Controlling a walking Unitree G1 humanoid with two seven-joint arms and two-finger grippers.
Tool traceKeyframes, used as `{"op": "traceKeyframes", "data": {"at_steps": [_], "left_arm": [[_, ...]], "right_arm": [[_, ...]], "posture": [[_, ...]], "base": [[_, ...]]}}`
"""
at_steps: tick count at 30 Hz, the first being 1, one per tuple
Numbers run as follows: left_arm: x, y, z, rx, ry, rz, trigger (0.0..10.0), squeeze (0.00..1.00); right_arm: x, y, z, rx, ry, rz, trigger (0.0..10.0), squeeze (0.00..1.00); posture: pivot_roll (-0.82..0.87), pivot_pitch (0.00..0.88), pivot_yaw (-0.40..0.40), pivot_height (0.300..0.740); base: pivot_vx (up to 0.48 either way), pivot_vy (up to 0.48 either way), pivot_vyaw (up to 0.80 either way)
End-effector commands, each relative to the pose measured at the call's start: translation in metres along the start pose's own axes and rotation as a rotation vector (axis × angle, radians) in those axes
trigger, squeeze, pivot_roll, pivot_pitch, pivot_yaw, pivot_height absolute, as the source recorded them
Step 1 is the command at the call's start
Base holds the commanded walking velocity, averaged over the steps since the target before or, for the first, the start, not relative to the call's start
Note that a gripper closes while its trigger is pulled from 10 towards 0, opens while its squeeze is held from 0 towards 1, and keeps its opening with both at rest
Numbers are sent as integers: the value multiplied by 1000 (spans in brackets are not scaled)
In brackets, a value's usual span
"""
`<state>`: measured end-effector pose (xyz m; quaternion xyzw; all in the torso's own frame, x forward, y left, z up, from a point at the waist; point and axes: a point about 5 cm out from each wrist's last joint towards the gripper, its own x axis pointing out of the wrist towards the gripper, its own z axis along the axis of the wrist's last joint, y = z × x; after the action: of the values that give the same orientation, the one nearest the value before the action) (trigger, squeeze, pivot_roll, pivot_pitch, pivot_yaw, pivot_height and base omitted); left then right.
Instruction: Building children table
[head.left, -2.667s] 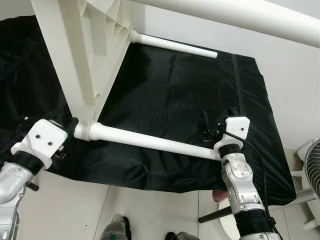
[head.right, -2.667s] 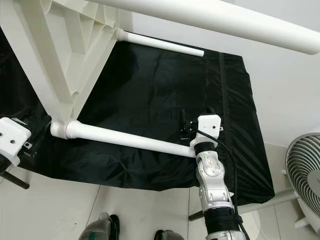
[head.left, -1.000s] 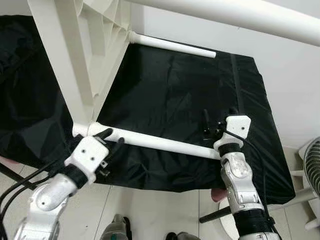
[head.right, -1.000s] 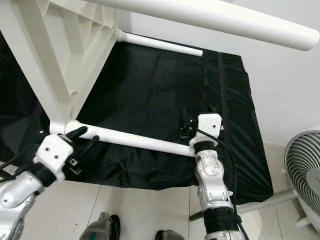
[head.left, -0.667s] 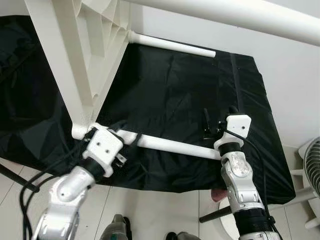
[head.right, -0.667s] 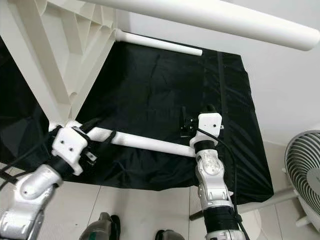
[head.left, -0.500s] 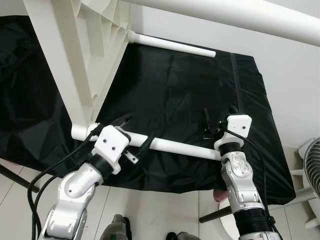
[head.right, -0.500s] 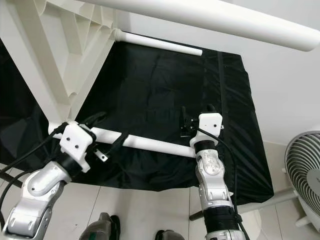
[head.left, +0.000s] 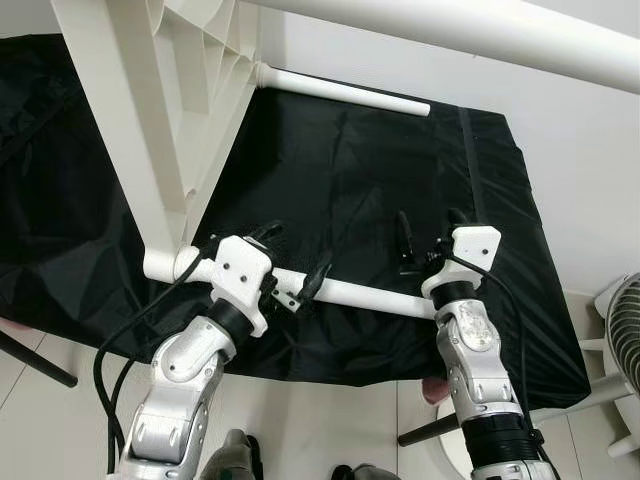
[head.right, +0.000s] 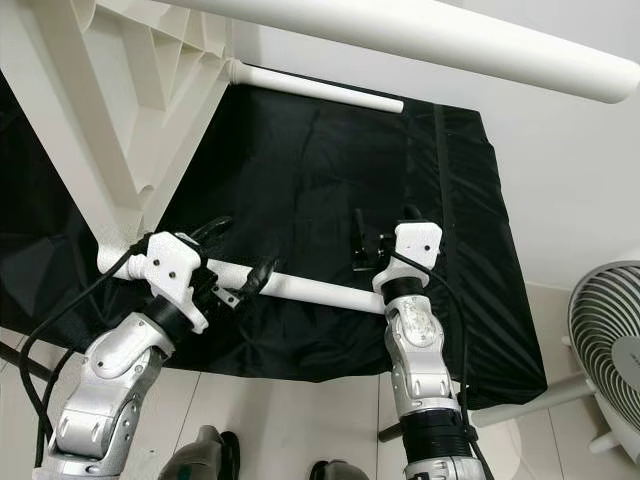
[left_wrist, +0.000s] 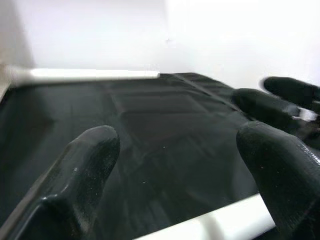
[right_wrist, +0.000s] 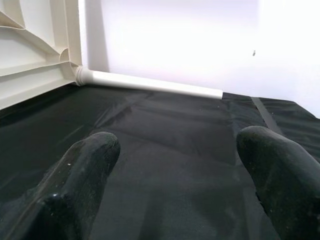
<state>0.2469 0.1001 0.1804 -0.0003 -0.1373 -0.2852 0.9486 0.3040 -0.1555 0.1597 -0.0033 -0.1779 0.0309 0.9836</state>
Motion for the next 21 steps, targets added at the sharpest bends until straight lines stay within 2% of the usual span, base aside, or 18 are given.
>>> {"op": "traceKeyframes", "data": {"at_steps": [1,2,3,6,11,12,14,15,18,21], "left_arm": [[-3,8,-5,-32,24,182,10000,1000],[-4,10,-5,-34,31,197,10000,867],[-5,11,-5,-21,36,211,10000,0],[-6,15,-4,22,44,232,10000,0],[-9,25,-6,33,62,277,10000,0],[-12,33,-8,14,71,318,10000,0],[-12,33,-8,14,71,318,10000,0],[-15,39,-13,5,87,352,10000,0],[-19,45,-21,-16,125,388,10000,0],[-19,49,-24,-22,140,423,10000,0]], "right_arm": [[-2,-6,1,-5,-2,-22,10000,1000],[-1,-7,1,-5,-5,-27,10000,1000],[0,-7,2,-14,-8,-32,10000,1000],[1,-7,2,-22,-6,-41,10000,1000],[0,-5,2,-38,-3,-17,10000,1000],[-1,-3,1,-43,4,-5,10000,278],[-1,-3,1,-43,4,-5,10000,278],[-3,-1,-3,-59,15,9,10000,0],[-8,4,-9,-90,21,27,10000,0],[-12,4,-14,-107,38,-6,10000,0]], "posture": [[163,81,-56,740],[167,80,-56,740],[173,78,-59,740],[185,70,-55,740],[187,63,-35,740],[183,55,-18,740],[183,55,-18,740],[174,47,-2,740],[177,15,26,740],[189,0,52,740]], "base": [[0,0,0],[0,0,0],[0,0,0],[0,0,0],[0,0,0],[0,0,0],[0,0,0],[0,0,0],[0,0,0],[0,0,0]]}}
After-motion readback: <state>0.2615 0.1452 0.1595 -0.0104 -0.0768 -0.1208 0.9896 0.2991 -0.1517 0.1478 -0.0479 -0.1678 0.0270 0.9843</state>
